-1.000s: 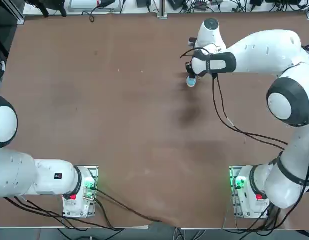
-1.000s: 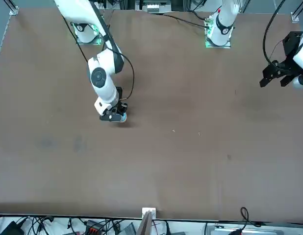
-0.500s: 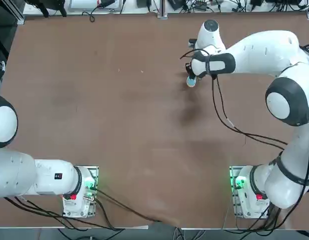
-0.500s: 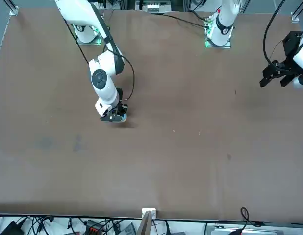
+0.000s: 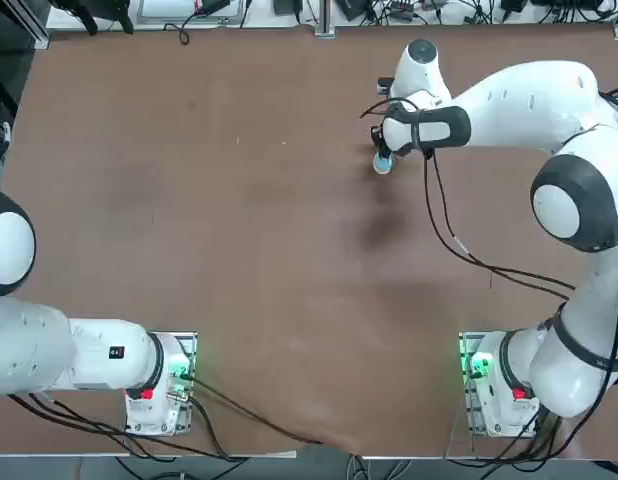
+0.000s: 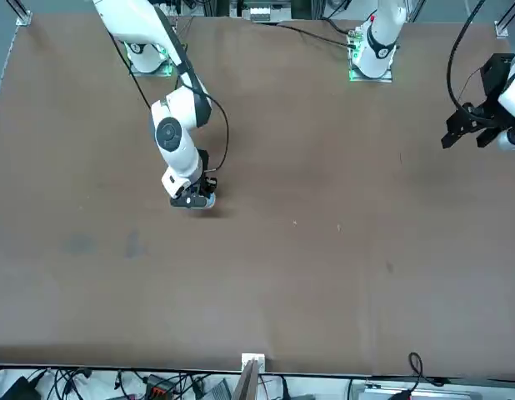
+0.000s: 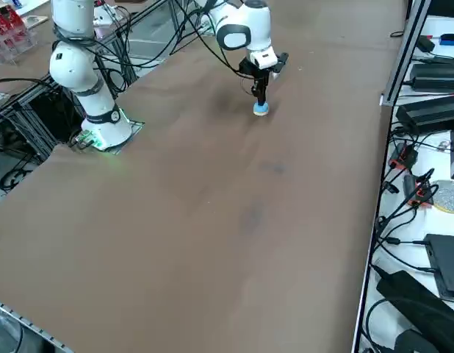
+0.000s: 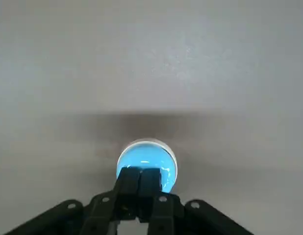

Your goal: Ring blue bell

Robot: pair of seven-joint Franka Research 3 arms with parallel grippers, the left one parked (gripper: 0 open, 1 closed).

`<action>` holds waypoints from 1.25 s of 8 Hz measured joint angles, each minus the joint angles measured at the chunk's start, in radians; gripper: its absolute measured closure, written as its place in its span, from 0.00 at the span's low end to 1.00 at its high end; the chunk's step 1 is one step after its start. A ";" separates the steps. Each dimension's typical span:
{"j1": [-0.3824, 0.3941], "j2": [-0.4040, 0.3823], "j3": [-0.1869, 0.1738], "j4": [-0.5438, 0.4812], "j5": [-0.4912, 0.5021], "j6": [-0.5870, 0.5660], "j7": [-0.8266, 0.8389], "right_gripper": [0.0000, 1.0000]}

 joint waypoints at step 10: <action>-0.051 -0.201 -0.027 0.136 0.000 -0.442 0.000 0.99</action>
